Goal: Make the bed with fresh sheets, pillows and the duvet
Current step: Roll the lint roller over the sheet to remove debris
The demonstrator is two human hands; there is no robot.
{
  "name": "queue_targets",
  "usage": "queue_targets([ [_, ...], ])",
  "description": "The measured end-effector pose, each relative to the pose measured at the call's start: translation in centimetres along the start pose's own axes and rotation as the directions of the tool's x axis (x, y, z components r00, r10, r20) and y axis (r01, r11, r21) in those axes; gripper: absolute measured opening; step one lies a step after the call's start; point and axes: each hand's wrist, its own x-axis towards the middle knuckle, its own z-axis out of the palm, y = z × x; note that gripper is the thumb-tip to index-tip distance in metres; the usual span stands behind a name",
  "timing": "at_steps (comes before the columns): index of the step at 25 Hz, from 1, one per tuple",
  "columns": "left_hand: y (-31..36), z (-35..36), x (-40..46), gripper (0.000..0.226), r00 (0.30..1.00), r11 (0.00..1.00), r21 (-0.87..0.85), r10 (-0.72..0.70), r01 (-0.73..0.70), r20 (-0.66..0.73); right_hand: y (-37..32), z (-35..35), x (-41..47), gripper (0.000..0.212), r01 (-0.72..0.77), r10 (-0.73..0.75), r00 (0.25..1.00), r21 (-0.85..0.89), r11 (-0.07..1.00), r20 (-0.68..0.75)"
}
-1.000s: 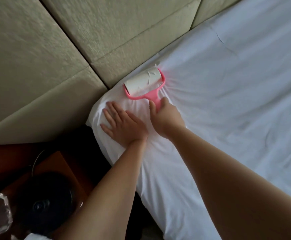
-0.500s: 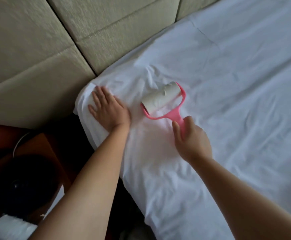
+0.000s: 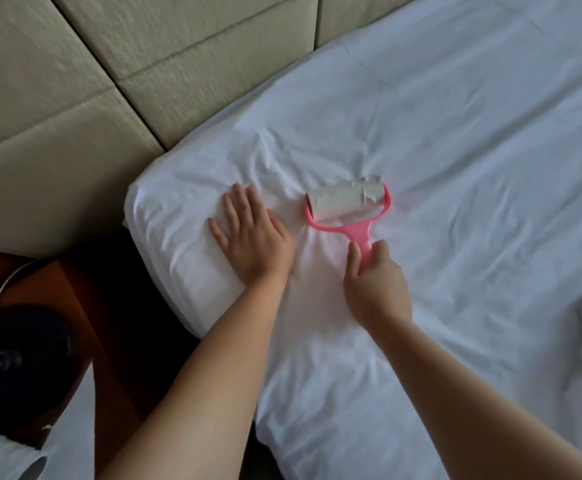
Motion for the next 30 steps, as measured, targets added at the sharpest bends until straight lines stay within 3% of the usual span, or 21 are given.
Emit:
queue_targets([
  [10, 0.9, 4.7, 4.9, 0.046, 0.973, 0.997, 0.039, -0.059, 0.069, -0.223, -6.8, 0.6, 9.0, 0.031, 0.043, -0.044, 0.998, 0.030, 0.999, 0.035],
  [21, 1.0, 5.8, 5.4, 0.054, 0.990, 0.991, 0.126, -0.019, 0.037, -0.142, -10.9, 2.3, 15.6, 0.032, 0.078, -0.079, 0.997, 0.049, 0.996, 0.019],
  [30, 1.3, 5.0, 6.0, 0.048, 0.986, 0.994, 0.098, -0.026, 0.042, -0.163, -6.0, 1.6, 8.8, 0.030, 0.084, -0.082, 0.996, 0.079, 0.993, -0.028],
])
